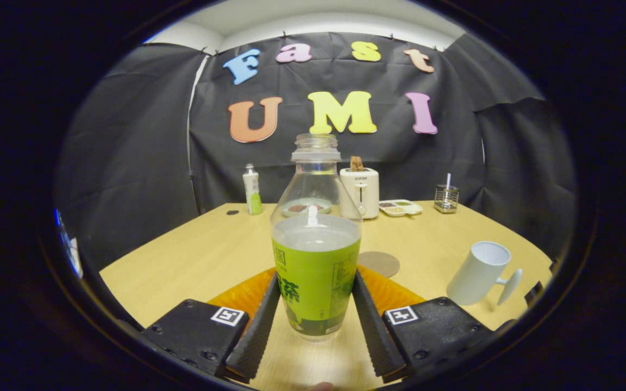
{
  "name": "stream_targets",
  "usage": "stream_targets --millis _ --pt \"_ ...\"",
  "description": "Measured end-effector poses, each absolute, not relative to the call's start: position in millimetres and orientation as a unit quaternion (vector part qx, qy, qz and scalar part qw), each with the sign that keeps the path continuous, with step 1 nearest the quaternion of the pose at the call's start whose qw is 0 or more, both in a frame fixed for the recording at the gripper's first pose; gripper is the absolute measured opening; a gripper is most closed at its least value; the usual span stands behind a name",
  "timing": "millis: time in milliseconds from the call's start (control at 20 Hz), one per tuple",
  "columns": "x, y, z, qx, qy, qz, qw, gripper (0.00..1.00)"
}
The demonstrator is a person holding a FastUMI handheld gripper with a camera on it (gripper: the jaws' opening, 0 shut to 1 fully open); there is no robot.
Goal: Take the bottle from table, then pour the juice into the cup, finally place the bottle on the coaster
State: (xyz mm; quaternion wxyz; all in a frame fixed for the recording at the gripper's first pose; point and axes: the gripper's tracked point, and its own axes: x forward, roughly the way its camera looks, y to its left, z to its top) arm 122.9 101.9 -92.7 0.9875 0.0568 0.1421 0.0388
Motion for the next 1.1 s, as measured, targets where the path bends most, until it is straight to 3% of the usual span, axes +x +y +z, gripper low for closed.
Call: stream_targets --millis 500,1100 --pt "124 94 -54 0.199 0.136 0.046 0.97 0.79" --pt "142 91 -37 0.45 0.11 0.105 0.88 0.79"
